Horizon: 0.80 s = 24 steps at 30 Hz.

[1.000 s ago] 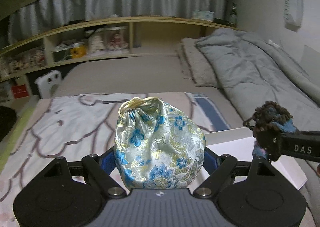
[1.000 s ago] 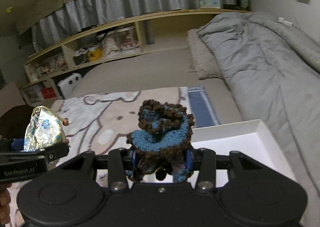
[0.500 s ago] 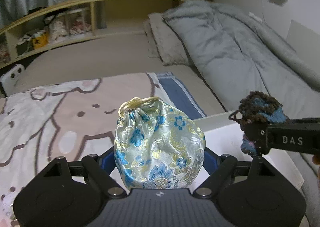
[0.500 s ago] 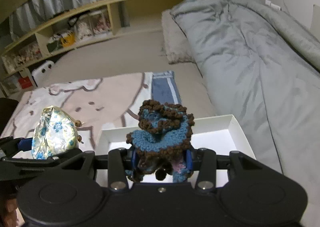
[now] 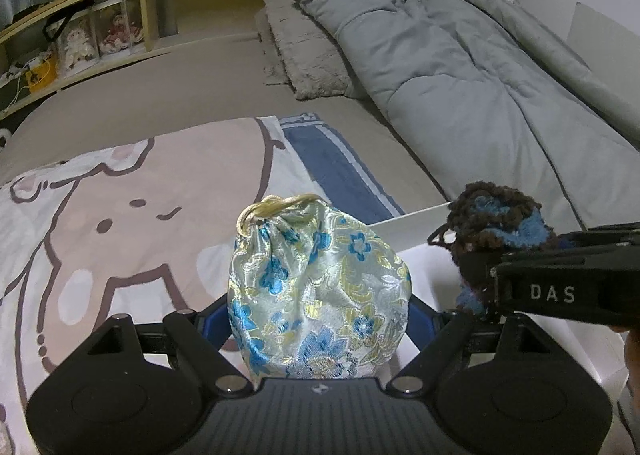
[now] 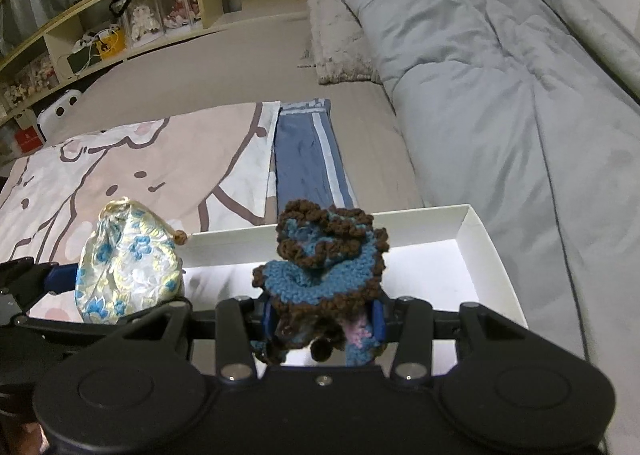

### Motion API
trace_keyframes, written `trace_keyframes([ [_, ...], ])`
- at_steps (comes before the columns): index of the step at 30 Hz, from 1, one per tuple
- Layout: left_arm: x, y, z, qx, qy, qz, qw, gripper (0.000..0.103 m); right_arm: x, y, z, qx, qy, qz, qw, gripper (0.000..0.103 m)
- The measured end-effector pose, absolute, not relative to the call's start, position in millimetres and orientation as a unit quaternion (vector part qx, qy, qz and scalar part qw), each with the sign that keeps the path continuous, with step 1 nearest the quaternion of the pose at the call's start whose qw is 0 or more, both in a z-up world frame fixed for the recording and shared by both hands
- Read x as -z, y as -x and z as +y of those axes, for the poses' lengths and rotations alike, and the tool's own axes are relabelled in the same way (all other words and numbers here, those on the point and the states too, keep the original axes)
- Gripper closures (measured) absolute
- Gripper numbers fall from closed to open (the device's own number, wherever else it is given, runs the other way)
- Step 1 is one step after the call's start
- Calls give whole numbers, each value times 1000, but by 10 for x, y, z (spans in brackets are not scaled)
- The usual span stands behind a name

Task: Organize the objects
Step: 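Carry both held items into the white box and open both tools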

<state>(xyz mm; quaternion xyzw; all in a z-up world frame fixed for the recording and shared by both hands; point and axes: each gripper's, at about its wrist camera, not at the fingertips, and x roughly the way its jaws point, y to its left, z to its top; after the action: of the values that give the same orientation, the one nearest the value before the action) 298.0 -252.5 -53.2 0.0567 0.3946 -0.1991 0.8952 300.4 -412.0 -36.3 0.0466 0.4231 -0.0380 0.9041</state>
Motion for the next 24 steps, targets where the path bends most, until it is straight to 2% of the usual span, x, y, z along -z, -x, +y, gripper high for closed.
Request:
trace_keyframes([
  [1,555,-2991,-2537,200,-57,397,894,12,379,-3015,-4134,40,-51,422,904,49],
  [2,575,-2999,-2546,199,-58,399,893,6,392,-3019,-4147,44,-55,421,904,47],
  [7,605,-2960,-2553,205,-68,405,889,5,411,-3003,-4202,50,-67,432,898,39],
  [24,184,-2640,-2281,189,-52,402,894,5,43,-2614,-4202,56,-81,414,905,36],
])
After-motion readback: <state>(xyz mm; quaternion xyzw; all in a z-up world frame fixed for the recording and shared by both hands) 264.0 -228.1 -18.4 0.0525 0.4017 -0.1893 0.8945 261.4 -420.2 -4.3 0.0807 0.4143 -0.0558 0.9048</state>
